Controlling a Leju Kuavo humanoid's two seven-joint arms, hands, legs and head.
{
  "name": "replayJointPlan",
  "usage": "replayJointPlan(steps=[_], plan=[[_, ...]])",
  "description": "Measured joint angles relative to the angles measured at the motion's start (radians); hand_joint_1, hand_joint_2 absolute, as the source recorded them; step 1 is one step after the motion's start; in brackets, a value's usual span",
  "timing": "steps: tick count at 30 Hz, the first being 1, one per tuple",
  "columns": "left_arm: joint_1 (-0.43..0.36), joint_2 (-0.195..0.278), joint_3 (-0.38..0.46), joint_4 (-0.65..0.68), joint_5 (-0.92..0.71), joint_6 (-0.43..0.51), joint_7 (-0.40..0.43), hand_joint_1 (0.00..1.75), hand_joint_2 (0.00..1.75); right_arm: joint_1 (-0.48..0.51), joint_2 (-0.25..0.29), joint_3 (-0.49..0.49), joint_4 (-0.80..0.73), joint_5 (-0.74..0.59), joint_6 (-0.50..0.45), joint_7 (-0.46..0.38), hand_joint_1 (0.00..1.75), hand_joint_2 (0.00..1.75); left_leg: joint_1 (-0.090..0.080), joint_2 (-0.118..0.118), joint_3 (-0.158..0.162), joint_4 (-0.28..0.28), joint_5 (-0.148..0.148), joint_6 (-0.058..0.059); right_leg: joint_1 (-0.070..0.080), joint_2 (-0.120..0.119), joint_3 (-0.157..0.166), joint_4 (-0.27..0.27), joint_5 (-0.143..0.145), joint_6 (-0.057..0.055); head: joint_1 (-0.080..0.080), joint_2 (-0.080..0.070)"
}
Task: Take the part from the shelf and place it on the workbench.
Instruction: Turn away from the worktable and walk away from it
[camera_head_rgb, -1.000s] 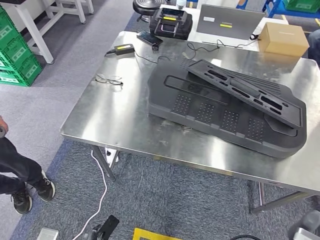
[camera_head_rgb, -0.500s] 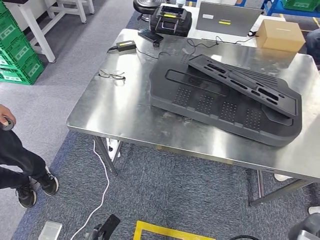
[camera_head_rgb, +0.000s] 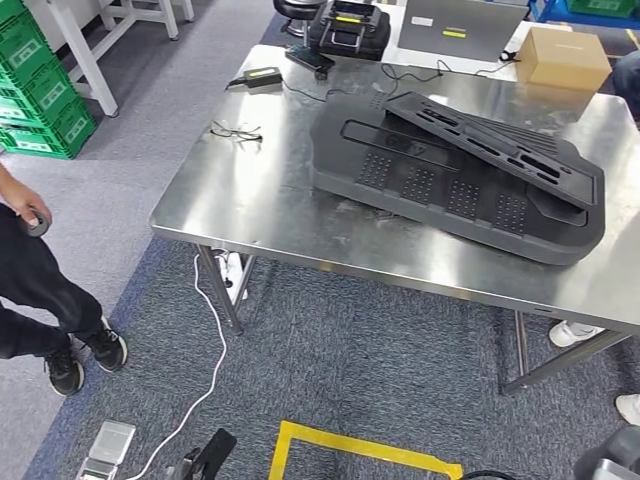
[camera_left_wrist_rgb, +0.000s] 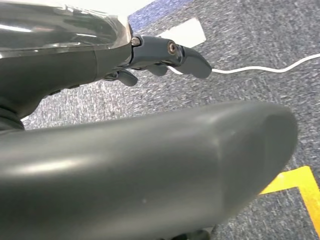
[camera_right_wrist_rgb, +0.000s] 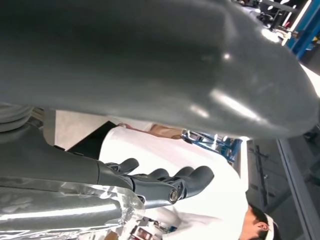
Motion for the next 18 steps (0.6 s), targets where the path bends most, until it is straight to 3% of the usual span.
replayJointPlan(steps=[2, 5, 6, 7, 8, 10, 12, 13, 15, 17, 18], plan=[[0.0, 0.0, 0.001, 0.0, 0.0, 0.0, 0.0, 0.0, 0.0, 0.002, 0.0, -0.001, 0.0, -0.001, 0.0, 0.0, 0.0, 0.0, 0.002, 0.003, -0.017, -0.002, 0.018, 0.019, -0.003, 0.002, -0.016, 0.032, -0.041, 0.011, 0.002, 0.0], [0.0, 0.0, 0.001, 0.0, 0.003, 0.001, -0.002, 0.0, 0.0, 0.003, 0.0, -0.002, 0.001, -0.003, 0.0, -0.001, 0.0, 0.0, -0.001, 0.006, -0.05, 0.0, 0.045, 0.03, -0.006, 0.003, -0.059, 0.196, -0.173, 0.021, 0.004, 0.0], [0.0, 0.0, 0.001, 0.0, 0.005, 0.001, -0.002, 0.0, 0.0, 0.003, 0.0, -0.002, 0.002, -0.004, 0.0, -0.001, 0.0, 0.0, -0.004, 0.007, -0.061, 0.001, 0.054, 0.031, -0.006, 0.003, -0.063, 0.243, -0.193, 0.022, 0.005, 0.0], [0.001, 0.0, 0.002, 0.0, 0.007, 0.002, -0.002, 0.0, 0.0, 0.003, 0.001, -0.002, 0.004, -0.005, 0.0, -0.001, 0.0, 0.0, -0.006, 0.008, -0.071, 0.001, 0.062, 0.032, -0.006, 0.003, -0.051, 0.259, -0.191, 0.02, 0.004, 0.0], [0.001, 0.0, 0.002, 0.0, 0.01, 0.002, -0.001, 0.0, 0.0, 0.003, 0.001, -0.002, 0.005, -0.005, 0.0, -0.002, 0.0, 0.0, -0.01, 0.008, -0.081, 0.001, 0.07, 0.032, -0.005, 0.004, -0.022, 0.236, -0.172, 0.016, 0.004, 0.0], [0.0, 0.0, 0.002, 0.0, 0.014, 0.003, -0.001, 0.0, 0.0, 0.002, 0.002, -0.002, 0.005, -0.005, 0.0, -0.004, 0.0, 0.0, -0.015, 0.007, -0.095, 0.001, 0.084, 0.031, 0.001, 0.006, 0.078, 0.1, -0.122, -0.001, 0.004, 0.0], [0.0, -0.001, 0.002, 0.0, 0.015, 0.003, -0.002, 0.0, 0.0, 0.001, 0.004, -0.002, 0.005, -0.006, 0.0, -0.006, 0.0, 0.0, -0.017, 0.007, -0.106, 0.001, 0.099, 0.024, 0.01, 0.008, 0.159, -0.034, -0.106, -0.017, 0.003, 0.0], [-0.001, -0.001, 0.002, 0.0, 0.014, 0.003, -0.002, 0.0, 0.0, 0.002, 0.005, -0.002, 0.005, -0.006, 0.0, -0.007, 0.0, 0.0, -0.015, 0.007, -0.109, 0.0, 0.107, 0.018, 0.014, 0.009, 0.175, -0.066, -0.107, -0.021, 0.003, 0.0], [0.0, -0.001, 0.002, 0.0, 0.012, 0.003, -0.002, 0.0, 0.0, 0.003, 0.006, -0.003, 0.005, -0.007, 0.0, -0.007, 0.0, 0.0, -0.011, 0.007, -0.115, -0.004, 0.121, 0.006, 0.017, 0.009, 0.172, -0.082, -0.093, -0.028, 0.003, 0.0], [0.003, -0.001, 0.003, 0.0, 0.012, 0.003, -0.002, 0.0, 0.0, 0.002, 0.008, -0.003, 0.006, -0.007, 0.0, -0.007, 0.0, 0.0, -0.01, 0.005, -0.129, 0.019, 0.083, -0.004, 0.014, 0.004, 0.156, -0.092, -0.067, -0.041, 0.003, 0.0], [0.003, -0.001, 0.003, 0.0, 0.012, 0.003, -0.002, 0.0, 0.0, 0.002, 0.01, -0.003, 0.006, -0.008, 0.0, -0.007, 0.0, 0.0, -0.01, 0.004, -0.141, 0.056, 0.039, -0.008, 0.011, 0.001, 0.143, -0.095, -0.054, -0.046, 0.002, 0.0]])
